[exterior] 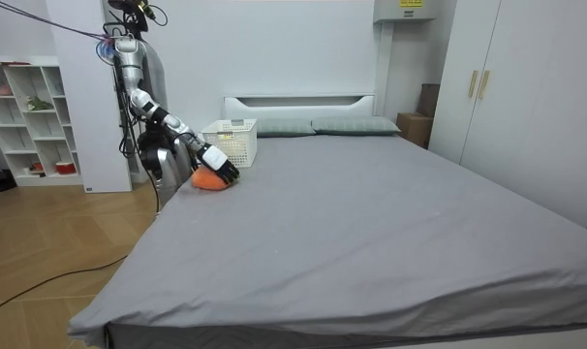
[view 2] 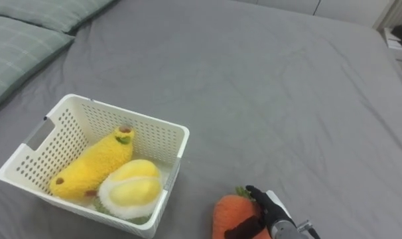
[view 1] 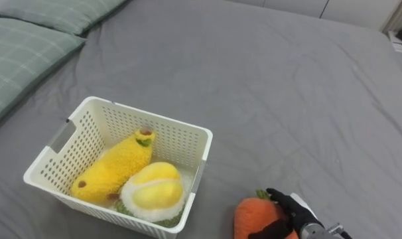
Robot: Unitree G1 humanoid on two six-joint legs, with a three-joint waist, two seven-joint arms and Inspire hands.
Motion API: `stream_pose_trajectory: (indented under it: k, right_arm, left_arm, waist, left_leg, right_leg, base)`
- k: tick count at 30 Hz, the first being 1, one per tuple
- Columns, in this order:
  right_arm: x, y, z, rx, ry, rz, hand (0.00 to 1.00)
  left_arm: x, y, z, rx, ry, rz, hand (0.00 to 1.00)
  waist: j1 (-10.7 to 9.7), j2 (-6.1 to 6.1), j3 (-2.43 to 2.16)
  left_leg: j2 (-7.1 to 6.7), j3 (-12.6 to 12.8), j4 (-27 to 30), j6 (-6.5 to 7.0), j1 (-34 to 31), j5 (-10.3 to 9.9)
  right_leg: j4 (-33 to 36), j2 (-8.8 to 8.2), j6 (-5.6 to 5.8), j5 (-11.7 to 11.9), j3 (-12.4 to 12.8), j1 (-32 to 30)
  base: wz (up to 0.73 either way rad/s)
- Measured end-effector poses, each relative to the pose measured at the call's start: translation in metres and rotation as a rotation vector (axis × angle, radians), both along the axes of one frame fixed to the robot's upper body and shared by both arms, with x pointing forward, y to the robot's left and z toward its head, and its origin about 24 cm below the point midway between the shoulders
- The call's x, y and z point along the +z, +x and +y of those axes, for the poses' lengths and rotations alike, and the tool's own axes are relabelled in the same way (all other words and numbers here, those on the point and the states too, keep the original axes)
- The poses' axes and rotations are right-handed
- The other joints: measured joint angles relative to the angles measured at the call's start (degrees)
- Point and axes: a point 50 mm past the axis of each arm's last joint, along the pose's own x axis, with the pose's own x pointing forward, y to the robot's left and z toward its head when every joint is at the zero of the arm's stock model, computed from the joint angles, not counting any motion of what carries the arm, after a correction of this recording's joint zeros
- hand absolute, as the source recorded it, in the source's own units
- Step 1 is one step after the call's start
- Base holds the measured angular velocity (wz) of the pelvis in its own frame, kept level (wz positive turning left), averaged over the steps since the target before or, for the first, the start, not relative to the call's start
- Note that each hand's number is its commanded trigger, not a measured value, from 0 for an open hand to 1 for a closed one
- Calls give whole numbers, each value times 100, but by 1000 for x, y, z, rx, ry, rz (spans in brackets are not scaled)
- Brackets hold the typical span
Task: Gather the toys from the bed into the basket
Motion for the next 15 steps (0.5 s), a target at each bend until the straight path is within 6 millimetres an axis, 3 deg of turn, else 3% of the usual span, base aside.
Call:
stream_pose_trajectory:
  k: [15]
  right_arm:
    - [-10,-12,7,23,6,60,100]
  left_arm:
    - [-1,0,-3,-7,-5,2,0]
  waist:
    - [-11,79,-18]
  left_leg:
    - [0,-10,33,4,15,-32]
  right_leg:
    - [-7,4,5,2,2,37]
  base:
    - [0]
